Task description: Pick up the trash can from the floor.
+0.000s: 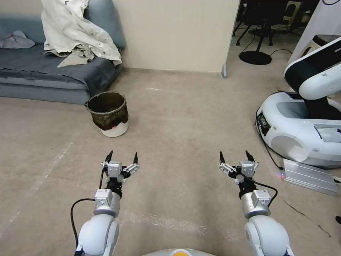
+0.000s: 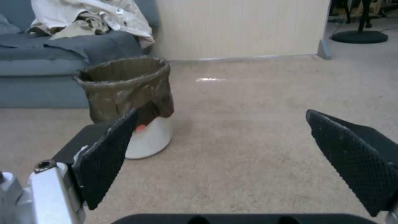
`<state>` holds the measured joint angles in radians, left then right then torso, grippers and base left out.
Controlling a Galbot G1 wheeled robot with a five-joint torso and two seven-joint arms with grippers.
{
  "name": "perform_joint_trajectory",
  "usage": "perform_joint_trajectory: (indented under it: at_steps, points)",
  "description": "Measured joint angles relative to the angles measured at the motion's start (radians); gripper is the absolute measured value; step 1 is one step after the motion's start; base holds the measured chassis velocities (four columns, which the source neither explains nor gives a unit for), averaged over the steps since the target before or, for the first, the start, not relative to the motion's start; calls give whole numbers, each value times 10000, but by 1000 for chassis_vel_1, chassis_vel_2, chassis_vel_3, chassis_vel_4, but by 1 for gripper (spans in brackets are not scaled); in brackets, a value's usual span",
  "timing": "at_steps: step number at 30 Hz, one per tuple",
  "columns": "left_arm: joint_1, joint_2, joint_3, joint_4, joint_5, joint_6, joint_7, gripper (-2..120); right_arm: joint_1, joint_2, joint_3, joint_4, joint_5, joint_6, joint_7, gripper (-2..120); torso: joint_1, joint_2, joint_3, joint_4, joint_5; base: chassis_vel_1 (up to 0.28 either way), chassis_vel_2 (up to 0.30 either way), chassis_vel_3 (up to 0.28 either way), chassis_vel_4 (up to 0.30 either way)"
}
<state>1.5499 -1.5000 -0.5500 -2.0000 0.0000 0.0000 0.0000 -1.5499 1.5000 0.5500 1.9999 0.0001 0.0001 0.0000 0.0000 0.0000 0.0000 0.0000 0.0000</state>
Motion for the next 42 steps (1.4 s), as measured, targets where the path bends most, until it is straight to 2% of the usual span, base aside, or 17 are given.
perform_joint_trajectory:
  at_steps: [17,20,22,24,25,26,29,42]
  points:
    - [0,-17,10,-29,-17,44,-6,100,-15,0,1,41,5,-27,0,100,0,-1,0,1,1,0,0,0,0]
    - [-54,-289,229,-791,-316,697,-83,100,-250,28,-8,762,111,-499,25,100,0,0,0,0,1,0,0,0,0]
    - [-115,-649,514,-1780,-722,1616,-206,100,-589,67,-26,1741,274,-1172,105,100,-1,0,0,-2,2,0,0,0,0]
    - [-122,-695,547,-1901,-769,1723,-221,100,-628,72,-29,1860,294,-1252,116,100,-1,0,0,-1,2,0,0,0,0]
    - [-163,-929,735,-2519,-1024,2284,-299,100,-852,100,-41,2515,398,-1701,169,100,-1,0,0,-1,2,0,0,0,0]
    - [-158,-1014,780,-2851,-1153,2549,-363,100,-934,61,-51,2759,492,-1760,167,100,-1,0,-1,-7,-3,0,0,0,0]
    - [-76,-976,645,-2987,-1202,2702,-492,100,-967,-43,-44,2760,604,-1638,151,100,0,0,-1,2,4,0,0,0,0]
    - [334,-359,138,-3040,-1166,2717,-688,100,-1076,-558,178,2425,1231,-567,235,100,0,0,-1,0,0,0,0,0,0]
